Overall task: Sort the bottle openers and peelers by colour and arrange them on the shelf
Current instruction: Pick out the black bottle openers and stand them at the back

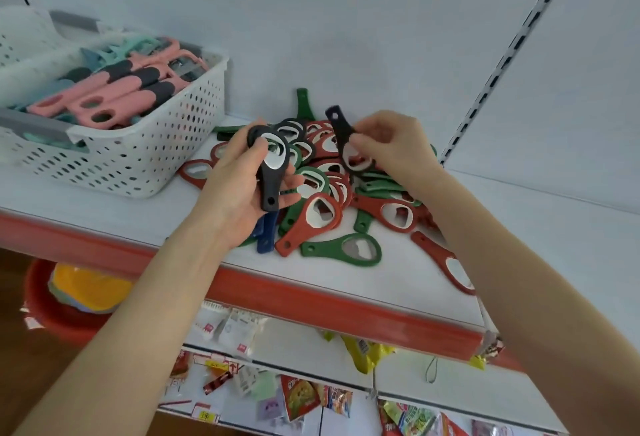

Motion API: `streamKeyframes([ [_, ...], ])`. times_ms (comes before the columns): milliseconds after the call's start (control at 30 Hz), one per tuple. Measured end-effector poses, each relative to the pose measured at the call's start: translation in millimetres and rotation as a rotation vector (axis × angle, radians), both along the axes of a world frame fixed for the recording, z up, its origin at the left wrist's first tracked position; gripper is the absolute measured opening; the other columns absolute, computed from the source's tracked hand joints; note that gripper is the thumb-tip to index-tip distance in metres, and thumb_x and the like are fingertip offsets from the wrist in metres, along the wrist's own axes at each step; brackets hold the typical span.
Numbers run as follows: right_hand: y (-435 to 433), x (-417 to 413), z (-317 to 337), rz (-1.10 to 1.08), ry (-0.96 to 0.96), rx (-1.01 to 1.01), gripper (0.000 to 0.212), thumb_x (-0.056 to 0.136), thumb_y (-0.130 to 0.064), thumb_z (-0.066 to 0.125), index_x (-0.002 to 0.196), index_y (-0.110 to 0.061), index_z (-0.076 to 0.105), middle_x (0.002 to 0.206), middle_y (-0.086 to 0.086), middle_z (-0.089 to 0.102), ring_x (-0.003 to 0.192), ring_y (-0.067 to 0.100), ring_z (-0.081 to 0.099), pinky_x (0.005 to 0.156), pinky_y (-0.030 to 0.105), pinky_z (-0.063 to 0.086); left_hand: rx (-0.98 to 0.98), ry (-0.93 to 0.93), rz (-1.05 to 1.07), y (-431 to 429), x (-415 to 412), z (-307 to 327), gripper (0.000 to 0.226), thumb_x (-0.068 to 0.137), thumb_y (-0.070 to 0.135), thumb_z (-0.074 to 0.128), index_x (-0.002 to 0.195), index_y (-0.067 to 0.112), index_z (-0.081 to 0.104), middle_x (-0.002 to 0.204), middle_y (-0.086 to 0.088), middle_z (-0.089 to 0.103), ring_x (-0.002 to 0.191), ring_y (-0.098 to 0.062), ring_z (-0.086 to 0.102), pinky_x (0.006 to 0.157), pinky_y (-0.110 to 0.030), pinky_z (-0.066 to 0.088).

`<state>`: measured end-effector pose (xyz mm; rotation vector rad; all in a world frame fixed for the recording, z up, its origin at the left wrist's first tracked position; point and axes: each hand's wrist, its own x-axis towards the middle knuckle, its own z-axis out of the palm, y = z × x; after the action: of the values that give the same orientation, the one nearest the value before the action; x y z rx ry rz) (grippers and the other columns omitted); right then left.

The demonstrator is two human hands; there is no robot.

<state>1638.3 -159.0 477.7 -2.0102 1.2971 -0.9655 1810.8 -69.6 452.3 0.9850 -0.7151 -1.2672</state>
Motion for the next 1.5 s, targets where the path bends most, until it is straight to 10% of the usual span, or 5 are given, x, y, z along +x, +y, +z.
streamKeyframes([
  [200,26,35,6,0.424,-0.020,-0.047,0.014,0.082,0.000,0.064,0.086,-0.013,0.067,0.082,-0.009,0.065,0.080,0.007,0.065,0.085,0.029,0.053,0.046,0.185,-0.176,4,4,1,0.041,0.095,0.045,0.037,0.110,0.014,0.059,0.089,-0.008,0.070,0.075,-0.019,0.069,0.063,-0.034,0.058],
  [400,14,56,-2,0.384,-0.077,0.065,0.015,0.089,-0.005,0.058,0.102,-0.006,0.066,0.099,0.005,0.067,0.088,0.011,0.063,0.086,0.018,0.050,0.014,0.167,-0.005,15,29,-2,0.027,0.090,-0.004,0.045,0.115,0.005,0.052,0.084,-0.010,0.071,0.070,-0.019,0.070,0.062,-0.031,0.059],
  [600,-24,67,-25,0.099,0.598,-0.147,0.029,0.089,-0.024,0.057,0.114,-0.011,0.062,0.112,0.008,0.064,0.105,0.027,0.057,0.084,0.034,0.044,0.038,0.159,0.054,22,44,-4,0.020,0.094,-0.003,0.037,0.099,0.004,0.055,0.079,-0.014,0.072,0.069,-0.025,0.071,0.057,-0.029,0.058],
  [1233,13,56,18,-0.063,-0.477,0.145,0.015,0.088,-0.002,0.058,0.084,-0.017,0.062,0.074,0.000,0.065,0.059,0.003,0.062,0.061,0.024,0.054,0.011,0.135,-0.142,18,58,-6,0.039,0.083,-0.015,0.034,0.110,0.011,0.045,0.109,-0.018,0.064,0.090,-0.037,0.068,0.080,-0.043,0.053],
  [1500,22,105,-5,0.174,-0.267,0.253,0.016,0.084,-0.003,0.064,0.078,-0.017,0.064,0.073,-0.002,0.064,0.068,0.008,0.060,0.071,0.023,0.053,-0.019,0.096,-0.209,9,54,-2,0.035,0.086,0.016,0.055,0.118,0.002,0.055,0.107,-0.017,0.066,0.092,-0.028,0.068,0.075,-0.039,0.055],
])
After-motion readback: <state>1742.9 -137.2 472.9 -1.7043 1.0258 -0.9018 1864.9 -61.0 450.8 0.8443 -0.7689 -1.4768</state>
